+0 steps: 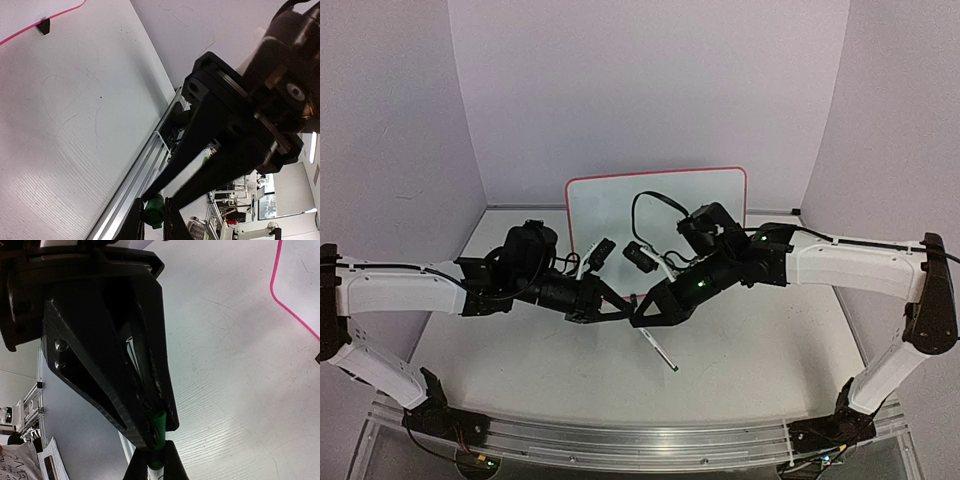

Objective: Write a sentence on the whiteboard
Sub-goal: Pass from the right arm to the left, then hold the whiteboard marker.

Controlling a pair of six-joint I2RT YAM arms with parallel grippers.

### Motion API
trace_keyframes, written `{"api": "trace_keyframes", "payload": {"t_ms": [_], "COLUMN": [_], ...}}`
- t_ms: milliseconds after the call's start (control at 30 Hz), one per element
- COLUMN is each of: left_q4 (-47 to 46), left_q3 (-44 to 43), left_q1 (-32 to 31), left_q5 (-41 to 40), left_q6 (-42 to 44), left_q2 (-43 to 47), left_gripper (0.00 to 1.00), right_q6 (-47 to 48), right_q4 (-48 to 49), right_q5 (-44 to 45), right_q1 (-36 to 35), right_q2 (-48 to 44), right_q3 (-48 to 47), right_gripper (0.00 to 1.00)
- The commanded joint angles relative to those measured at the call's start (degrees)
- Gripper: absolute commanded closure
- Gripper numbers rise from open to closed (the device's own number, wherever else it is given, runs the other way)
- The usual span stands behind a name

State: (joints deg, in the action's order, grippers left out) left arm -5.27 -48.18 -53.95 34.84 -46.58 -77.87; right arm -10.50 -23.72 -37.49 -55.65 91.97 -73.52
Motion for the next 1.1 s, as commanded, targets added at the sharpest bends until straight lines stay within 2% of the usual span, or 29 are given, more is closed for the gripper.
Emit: {"api": "trace_keyframes", "payload": {"t_ms": [0, 33, 67, 133, 233, 333, 467, 667, 767, 1067], "left_q4": [-1.95, -2.02, -2.03, -2.25, -4.98, -10.63, -20.97, -31.84, -33.96, -38.19], "left_q3": [0.49, 0.72, 0.92, 1.42, 3.11, 5.35, 7.41, 8.78, 8.98, 8.46], "left_q1": [-0.27, -0.27, -0.27, -0.23, -0.19, -0.10, -0.10, -0.10, -0.11, -0.22], "left_q5": [-4.47, -6.11, -8.14, -11.61, -16.93, -22.06, -24.62, -23.66, -23.71, -22.86], "left_q6": [-1.43, -1.66, -1.84, -2.14, -2.67, -2.92, -3.11, -4.21, -4.34, -3.99], "left_q2": [1.49, 2.20, 3.32, 5.56, 9.65, 13.33, 15.44, 14.82, 14.38, 11.79], "left_gripper": [1.00, 1.00, 1.00, 1.00, 1.00, 1.00, 1.00, 1.00, 1.00, 1.00], "right_q6": [-1.57, -2.16, -2.96, -4.75, -9.82, -16.81, -24.56, -34.76, -36.37, -37.32], "right_q4": [2.74, 3.11, 3.42, 4.57, 10.65, 21.22, 34.01, 54.60, 58.39, 60.60], "right_q5": [8.08, 9.99, 11.82, 15.46, 18.49, 18.61, 18.79, 14.88, 12.60, 5.41], "right_q1": [-0.28, -0.29, -0.25, -0.17, 0.73, 1.92, 2.13, 2.14, 2.14, 2.02], "right_q2": [-4.71, -5.41, -6.10, -7.63, -11.00, -14.83, -17.88, -19.26, -19.20, -16.87], "right_q3": [-1.46, -1.23, -1.00, 0.08, 4.33, 10.99, 17.41, 24.97, 25.24, 21.73], "right_gripper": [0.53, 0.45, 0.32, 0.20, 0.10, 0.03, 0.02, 0.02, 0.02, 0.02]}}
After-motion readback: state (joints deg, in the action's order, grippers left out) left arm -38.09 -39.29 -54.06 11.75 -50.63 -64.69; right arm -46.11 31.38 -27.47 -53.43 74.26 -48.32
